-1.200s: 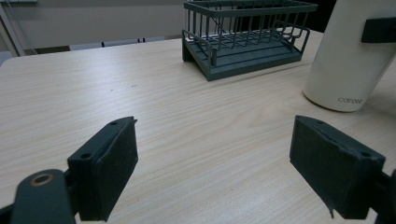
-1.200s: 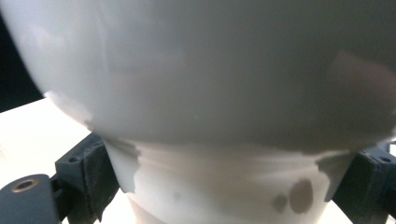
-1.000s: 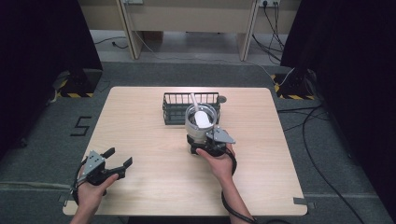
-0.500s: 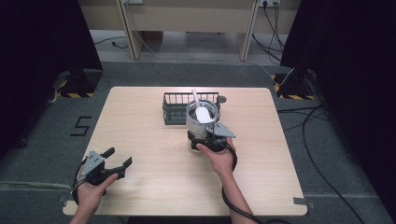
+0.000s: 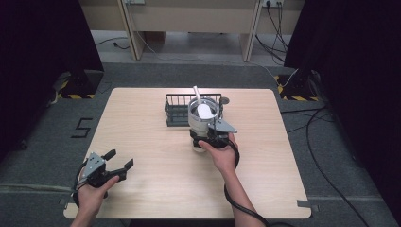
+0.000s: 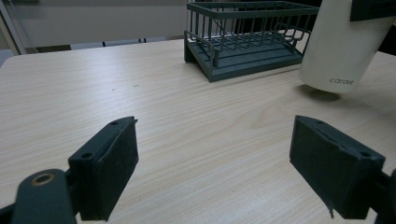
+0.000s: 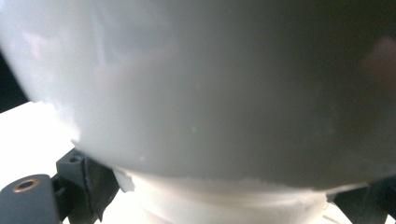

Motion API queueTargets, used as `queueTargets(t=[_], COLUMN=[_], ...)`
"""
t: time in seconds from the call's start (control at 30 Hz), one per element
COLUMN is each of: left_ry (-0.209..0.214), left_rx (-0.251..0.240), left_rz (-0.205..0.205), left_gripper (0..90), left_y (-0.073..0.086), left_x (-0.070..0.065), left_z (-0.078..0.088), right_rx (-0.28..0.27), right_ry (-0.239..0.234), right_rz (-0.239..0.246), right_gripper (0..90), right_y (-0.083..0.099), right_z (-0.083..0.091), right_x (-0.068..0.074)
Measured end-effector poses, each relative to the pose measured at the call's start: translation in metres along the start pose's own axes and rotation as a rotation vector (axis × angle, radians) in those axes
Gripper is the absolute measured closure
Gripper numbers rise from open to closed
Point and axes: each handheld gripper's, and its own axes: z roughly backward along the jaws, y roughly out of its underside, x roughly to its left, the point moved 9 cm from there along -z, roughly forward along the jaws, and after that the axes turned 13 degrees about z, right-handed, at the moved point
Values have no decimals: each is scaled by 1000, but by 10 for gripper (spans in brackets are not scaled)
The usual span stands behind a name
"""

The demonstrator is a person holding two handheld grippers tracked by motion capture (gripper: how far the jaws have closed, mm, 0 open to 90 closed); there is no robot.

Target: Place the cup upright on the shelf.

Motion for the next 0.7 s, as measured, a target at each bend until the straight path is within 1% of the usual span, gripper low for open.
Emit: queueTargets(t=[0.43, 0.7], left_ry=[1, 0], left_rx=[-4, -3], left_rz=[5, 7], left_gripper=[149, 150], left_y=[0, 0], left_x=[0, 0], left_z=[0, 0], right_rx=[17, 20], right_ry=[10, 10], right_rz=[0, 3], right_gripper=[106, 106], right_y=[-10, -19], right_z=[-4, -7], right_x=[-9, -14])
